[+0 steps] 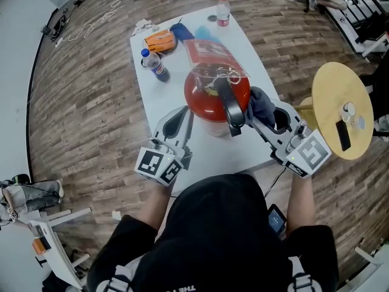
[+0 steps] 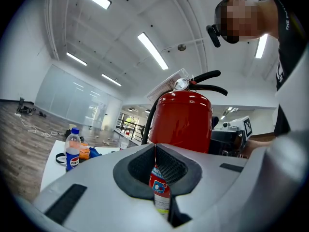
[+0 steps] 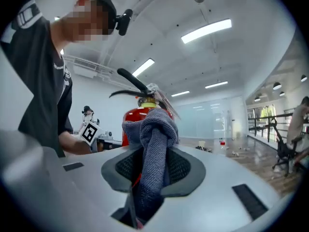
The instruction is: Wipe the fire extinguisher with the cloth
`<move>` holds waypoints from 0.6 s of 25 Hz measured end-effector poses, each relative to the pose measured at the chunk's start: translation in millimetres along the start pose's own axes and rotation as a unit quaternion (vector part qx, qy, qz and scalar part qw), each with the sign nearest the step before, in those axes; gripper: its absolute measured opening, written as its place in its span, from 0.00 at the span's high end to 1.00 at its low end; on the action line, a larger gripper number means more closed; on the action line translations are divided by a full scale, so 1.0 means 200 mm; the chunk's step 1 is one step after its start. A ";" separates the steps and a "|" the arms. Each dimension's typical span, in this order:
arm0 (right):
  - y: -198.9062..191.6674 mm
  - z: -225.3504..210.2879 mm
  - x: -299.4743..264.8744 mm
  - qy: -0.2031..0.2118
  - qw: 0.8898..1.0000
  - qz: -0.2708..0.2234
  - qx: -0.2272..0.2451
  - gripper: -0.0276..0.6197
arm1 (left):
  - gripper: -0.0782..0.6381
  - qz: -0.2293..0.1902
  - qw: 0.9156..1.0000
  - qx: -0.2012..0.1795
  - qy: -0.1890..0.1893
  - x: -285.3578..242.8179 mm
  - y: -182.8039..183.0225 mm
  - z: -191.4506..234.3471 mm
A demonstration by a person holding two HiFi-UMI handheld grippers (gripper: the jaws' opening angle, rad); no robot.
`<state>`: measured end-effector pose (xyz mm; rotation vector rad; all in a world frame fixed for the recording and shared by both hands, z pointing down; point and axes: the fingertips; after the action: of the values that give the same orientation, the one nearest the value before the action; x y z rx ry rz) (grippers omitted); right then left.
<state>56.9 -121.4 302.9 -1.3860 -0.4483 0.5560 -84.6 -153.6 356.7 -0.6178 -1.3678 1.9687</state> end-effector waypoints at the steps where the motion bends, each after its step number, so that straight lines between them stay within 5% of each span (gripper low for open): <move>1: 0.07 0.01 0.01 0.005 1.000 -0.021 0.012 0.81 | 0.85 -0.001 1.000 0.000 0.000 0.00 0.00 0.00; 5: 0.34 0.10 0.00 0.055 0.992 -0.106 0.029 0.81 | 0.85 0.000 1.000 0.000 0.001 0.00 0.00 0.00; 10: 0.29 -0.02 -0.02 0.059 0.994 -0.096 -0.010 0.81 | 0.85 0.004 1.000 -0.001 0.000 0.00 0.00 0.00; 13: 0.08 -0.12 -0.03 0.021 0.999 0.030 0.035 0.82 | 0.85 0.007 1.000 -0.002 -0.003 0.00 0.00 0.00; 15: -0.11 -0.07 -0.06 0.026 0.986 0.138 0.092 0.83 | 0.85 0.007 1.000 -0.001 -0.003 0.00 0.00 0.00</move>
<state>58.3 -142.6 323.2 -1.2894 -0.1573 0.7643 -84.4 -153.7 357.6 -0.6240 -1.3720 1.9814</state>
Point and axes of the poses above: the fingertips, and each gripper's own axes: x backward along the fingers, z to its left, y out of its top, and after that the axes turned 6 degrees about x, right-handed
